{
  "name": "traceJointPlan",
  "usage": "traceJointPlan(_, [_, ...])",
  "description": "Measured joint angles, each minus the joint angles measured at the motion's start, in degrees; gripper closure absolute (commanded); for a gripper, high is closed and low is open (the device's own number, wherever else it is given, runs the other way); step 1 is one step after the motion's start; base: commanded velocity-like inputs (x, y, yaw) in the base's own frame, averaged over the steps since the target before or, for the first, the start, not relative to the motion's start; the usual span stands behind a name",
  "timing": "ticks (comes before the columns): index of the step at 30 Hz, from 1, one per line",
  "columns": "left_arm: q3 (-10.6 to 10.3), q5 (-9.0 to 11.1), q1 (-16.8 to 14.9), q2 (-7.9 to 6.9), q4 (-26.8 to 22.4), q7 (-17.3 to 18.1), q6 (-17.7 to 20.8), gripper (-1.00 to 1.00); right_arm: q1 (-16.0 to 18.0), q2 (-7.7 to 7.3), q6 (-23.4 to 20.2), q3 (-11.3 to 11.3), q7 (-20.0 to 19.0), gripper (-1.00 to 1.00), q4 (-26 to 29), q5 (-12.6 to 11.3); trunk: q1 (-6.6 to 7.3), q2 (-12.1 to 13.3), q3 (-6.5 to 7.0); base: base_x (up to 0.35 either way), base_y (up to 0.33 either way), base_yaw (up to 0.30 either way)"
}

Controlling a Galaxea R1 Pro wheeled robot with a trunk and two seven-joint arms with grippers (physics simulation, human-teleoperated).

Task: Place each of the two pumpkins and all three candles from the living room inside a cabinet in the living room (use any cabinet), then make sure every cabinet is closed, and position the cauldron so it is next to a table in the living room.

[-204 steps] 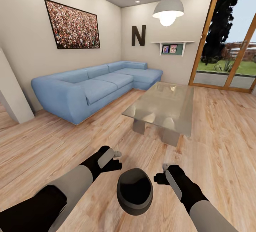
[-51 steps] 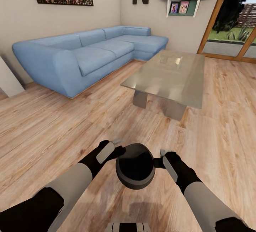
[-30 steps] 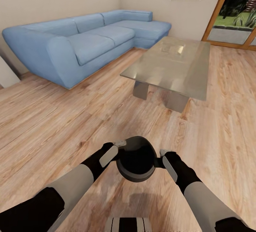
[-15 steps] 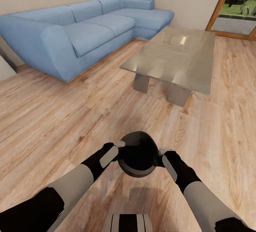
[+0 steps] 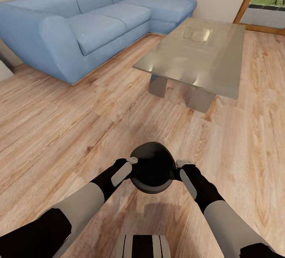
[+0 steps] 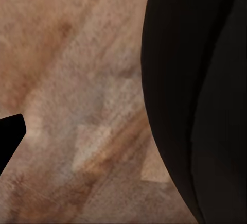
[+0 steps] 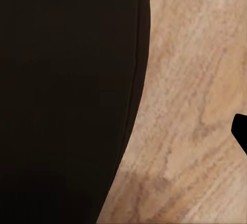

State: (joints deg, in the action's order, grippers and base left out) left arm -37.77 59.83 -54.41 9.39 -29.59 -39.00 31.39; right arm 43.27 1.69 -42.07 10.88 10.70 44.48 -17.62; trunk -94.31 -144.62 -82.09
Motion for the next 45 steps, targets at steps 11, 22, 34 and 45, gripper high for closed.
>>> traceJointPlan(11, [0.1,-0.1,0.0,-0.16,-1.1,-0.2,0.2,-1.00,0.0,-0.01,-0.1,0.0,0.0,-1.00,0.0,0.4,0.00,0.0,0.00,0.000,0.000,0.000])
traceJointPlan(22, [0.0,0.4,0.0,-0.14,-0.5,-0.1,-0.1,1.00,0.0,0.01,0.1,0.0,-0.2,1.00,0.0,-0.4,0.00,0.0,0.00,0.000,0.000,0.000])
traceJointPlan(34, [0.0,0.3,0.0,-0.14,-0.4,-0.9,-0.1,1.00,0.0,-0.01,-0.1,0.0,-0.1,1.00,0.1,0.5,0.00,0.0,0.00,0.000,0.000,0.000])
traceJointPlan(45, [0.0,0.3,0.0,-0.14,-1.0,-3.3,-0.1,1.00,0.0,-0.02,-0.3,0.1,-0.9,1.00,0.1,1.4,0.00,0.0,0.00,0.000,0.000,0.000])
